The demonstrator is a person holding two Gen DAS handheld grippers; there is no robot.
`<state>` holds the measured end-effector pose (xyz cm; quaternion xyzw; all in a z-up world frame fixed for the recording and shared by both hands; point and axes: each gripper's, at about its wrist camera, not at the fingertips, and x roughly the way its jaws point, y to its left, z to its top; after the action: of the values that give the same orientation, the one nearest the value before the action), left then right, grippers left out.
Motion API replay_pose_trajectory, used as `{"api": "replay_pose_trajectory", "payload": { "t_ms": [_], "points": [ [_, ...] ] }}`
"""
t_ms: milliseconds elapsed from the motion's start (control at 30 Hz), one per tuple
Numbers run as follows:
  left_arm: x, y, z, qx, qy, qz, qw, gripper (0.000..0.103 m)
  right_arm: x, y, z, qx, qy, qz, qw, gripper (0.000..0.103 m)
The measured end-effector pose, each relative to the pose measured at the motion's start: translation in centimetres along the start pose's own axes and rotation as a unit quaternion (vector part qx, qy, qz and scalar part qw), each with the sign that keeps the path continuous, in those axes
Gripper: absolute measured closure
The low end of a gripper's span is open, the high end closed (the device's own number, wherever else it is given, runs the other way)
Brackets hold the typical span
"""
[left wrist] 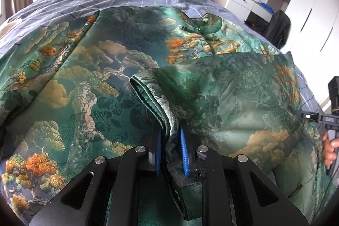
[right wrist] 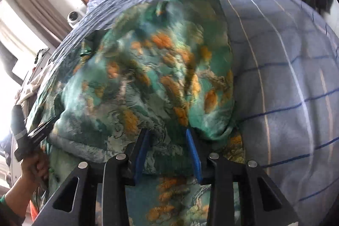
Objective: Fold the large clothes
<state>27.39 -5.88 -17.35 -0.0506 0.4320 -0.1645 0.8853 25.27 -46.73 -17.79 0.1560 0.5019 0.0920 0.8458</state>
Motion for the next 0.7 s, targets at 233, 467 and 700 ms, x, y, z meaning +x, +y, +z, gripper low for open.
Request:
{"api": "replay_pose_trajectory", "payload": {
  "t_ms": [233, 467, 700],
  "points": [
    [-0.4, -1.4, -0.1, 0.031, 0.000, 0.043, 0.9986, 0.083, 2.1, 1.4, 0.4, 0.012, -0.034, -0.054, 0.998, 0.068],
    [-5.9, -1.9, -3.3, 0.030, -0.027, 0.088, 0.9953, 0.013, -3.3, -0.3, -4.9, 0.041, -0.054, -0.025, 0.997, 0.055],
    [-12.9, -1.0, -9.9, 0.045, -0.002, 0.060, 0.9972, 0.012, -10.6, 3.2, -14.0, -0.010, -0.105, -0.101, 0.989, 0.050]
  ]
}}
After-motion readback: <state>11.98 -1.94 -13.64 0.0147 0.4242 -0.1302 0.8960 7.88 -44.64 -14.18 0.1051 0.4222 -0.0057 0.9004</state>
